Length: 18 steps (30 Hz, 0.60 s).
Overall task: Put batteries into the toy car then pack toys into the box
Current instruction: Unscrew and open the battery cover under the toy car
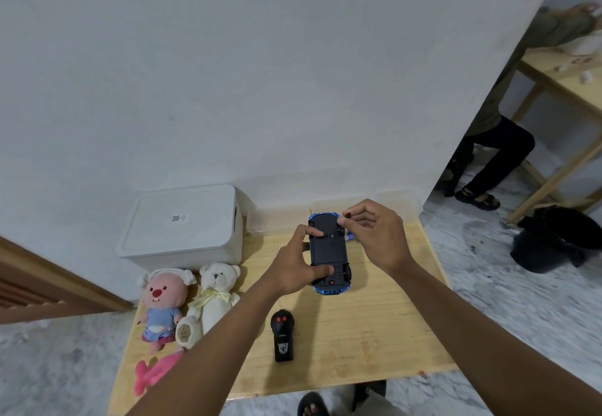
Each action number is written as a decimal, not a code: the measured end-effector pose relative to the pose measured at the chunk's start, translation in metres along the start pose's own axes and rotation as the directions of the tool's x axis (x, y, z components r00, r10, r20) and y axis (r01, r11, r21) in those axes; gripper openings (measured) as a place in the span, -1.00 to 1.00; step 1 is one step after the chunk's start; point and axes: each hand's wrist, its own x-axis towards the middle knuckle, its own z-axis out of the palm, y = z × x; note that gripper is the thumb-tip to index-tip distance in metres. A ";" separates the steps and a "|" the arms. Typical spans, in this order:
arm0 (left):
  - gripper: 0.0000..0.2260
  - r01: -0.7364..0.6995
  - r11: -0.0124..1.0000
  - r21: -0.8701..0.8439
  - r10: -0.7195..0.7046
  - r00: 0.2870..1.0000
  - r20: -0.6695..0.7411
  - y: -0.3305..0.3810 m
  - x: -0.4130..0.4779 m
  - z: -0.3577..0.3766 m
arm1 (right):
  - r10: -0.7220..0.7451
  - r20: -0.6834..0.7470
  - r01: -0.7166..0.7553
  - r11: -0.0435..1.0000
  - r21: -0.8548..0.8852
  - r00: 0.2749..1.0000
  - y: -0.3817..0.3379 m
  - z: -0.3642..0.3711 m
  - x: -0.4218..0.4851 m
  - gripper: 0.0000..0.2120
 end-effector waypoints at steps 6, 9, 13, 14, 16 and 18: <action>-0.45 -0.001 1.000 -0.002 0.001 1.000 -0.003 0.002 -0.001 0.002 | -0.003 -0.002 0.003 1.000 0.005 1.000 -0.003 0.000 -0.002 -0.90; -0.44 0.001 1.000 0.004 -0.001 1.000 -0.003 0.002 -0.002 0.002 | 0.006 0.003 -0.006 1.000 -0.006 1.000 -0.003 -0.001 -0.002 -0.90; -0.44 0.002 1.000 0.018 -0.002 1.000 -0.005 0.001 -0.005 0.004 | 0.009 0.005 -0.009 1.000 -0.017 1.000 -0.003 -0.003 -0.006 -0.90; -0.44 0.002 1.000 0.021 -0.002 1.000 -0.006 0.001 -0.005 0.005 | 0.010 0.005 -0.010 1.000 -0.019 1.000 -0.003 -0.004 -0.006 -0.90; -0.44 0.001 1.000 0.026 -0.001 1.000 -0.006 0.001 -0.006 0.006 | 0.015 0.008 -0.015 1.000 -0.019 1.000 -0.001 -0.005 -0.008 -0.90; -0.44 -0.001 1.000 0.027 0.001 1.000 -0.004 0.001 -0.008 0.007 | 0.015 0.014 -0.015 1.000 -0.026 1.000 0.000 -0.005 -0.009 -0.90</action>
